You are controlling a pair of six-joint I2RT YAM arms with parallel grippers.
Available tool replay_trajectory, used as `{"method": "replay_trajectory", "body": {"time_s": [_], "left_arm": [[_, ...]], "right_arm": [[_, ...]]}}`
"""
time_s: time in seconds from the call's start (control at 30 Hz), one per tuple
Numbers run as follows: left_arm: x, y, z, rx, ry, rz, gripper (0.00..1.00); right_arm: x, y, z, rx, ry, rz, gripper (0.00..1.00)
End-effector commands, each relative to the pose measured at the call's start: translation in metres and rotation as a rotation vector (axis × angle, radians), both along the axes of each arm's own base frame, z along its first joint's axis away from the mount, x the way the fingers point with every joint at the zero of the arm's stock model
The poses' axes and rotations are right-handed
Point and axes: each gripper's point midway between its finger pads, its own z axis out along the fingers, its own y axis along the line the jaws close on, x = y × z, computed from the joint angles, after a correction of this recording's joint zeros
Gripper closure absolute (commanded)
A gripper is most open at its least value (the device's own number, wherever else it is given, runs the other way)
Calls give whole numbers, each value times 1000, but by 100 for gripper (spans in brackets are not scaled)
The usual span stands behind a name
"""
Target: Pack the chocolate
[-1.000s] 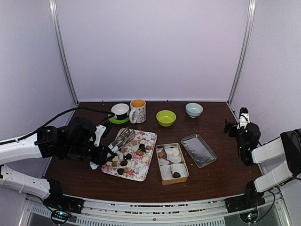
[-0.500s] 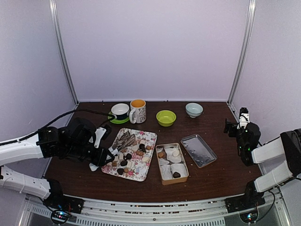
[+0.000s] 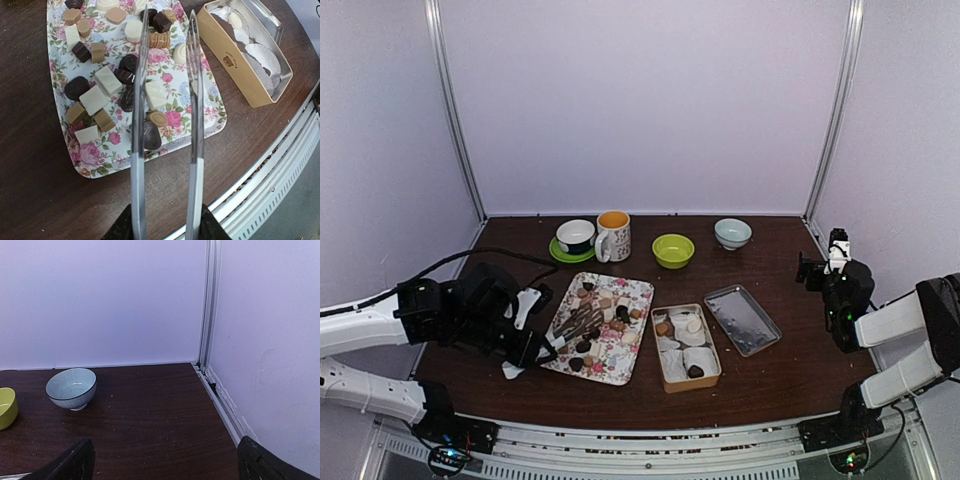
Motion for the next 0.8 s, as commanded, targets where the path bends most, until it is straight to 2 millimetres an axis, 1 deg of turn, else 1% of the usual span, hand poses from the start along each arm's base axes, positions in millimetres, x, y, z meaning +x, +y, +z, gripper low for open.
{"method": "replay_trajectory", "body": {"time_s": [0.0,0.27,0.43,0.53,0.67,0.77], "left_arm": [[-4,0,7,-59,-12,-14,62],[-9,-3,8,-75,-17,-51,62],[-13,6,0,-16,1,-63,63],[-17,2,4,-40,12,-84,67],[-18,-1,8,-36,11,-112,66],[-15,-2,3,-5,18,-115,65]], "right_arm": [[3,-5,6,9,-19,-21,0],[3,-5,7,9,-20,-22,0],[3,-5,6,8,-18,-22,0],[3,-5,6,8,-18,-21,0],[3,-5,6,8,-19,-22,0],[3,-5,7,8,-21,-22,0]]}}
